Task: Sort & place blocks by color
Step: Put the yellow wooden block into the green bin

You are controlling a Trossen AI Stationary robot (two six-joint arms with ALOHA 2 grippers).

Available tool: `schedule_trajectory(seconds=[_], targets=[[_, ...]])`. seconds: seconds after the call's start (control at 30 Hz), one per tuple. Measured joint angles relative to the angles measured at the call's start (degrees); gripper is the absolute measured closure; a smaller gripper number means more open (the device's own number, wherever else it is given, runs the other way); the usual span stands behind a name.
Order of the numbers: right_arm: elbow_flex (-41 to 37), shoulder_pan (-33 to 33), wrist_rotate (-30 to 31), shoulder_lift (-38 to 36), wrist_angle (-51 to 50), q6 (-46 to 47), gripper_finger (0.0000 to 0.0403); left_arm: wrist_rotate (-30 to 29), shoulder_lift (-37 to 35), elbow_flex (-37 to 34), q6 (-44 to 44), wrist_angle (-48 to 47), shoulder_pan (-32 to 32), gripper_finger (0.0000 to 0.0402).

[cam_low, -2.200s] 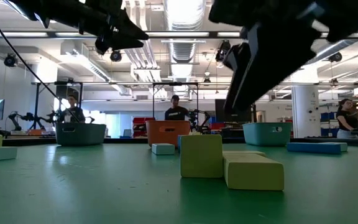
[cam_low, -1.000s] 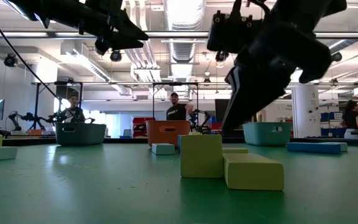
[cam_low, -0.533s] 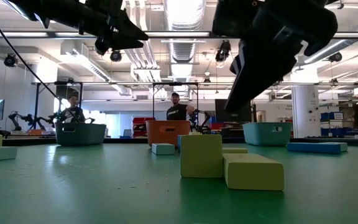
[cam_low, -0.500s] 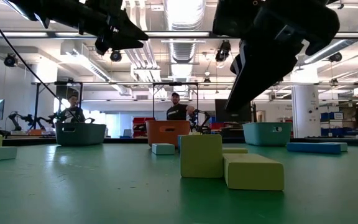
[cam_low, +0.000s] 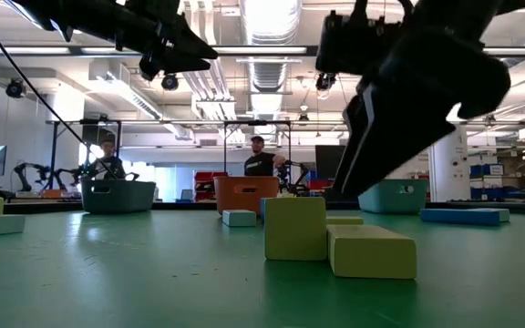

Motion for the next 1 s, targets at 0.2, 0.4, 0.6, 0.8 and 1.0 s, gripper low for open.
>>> schedule_trajectory(seconds=[0.2,0.4,0.6,0.8,1.0], targets=[[0.04,0.02,0.75,2.90,1.39,2.56,0.0115,0.01,0.00,0.00,0.01,0.00,0.00,0.0220],[0.07,0.00,1.74,3.53,1.89,2.63,0.0144,0.01,0.00,0.00,0.01,-0.02,0.01,0.0220],[0.07,0.00,1.76,3.60,1.94,2.39,0.0181,-0.01,0.00,0.00,0.02,-0.02,0.02,0.0220],[0.07,0.00,1.52,3.79,4.21,0.76,0.0196,0.00,0.00,0.00,0.01,-0.02,0.01,0.0220],[0.77,-0.15,1.11,3.86,4.09,2.95,0.0177,0.00,0.00,0.00,0.00,-0.02,0.02,0.0220]])
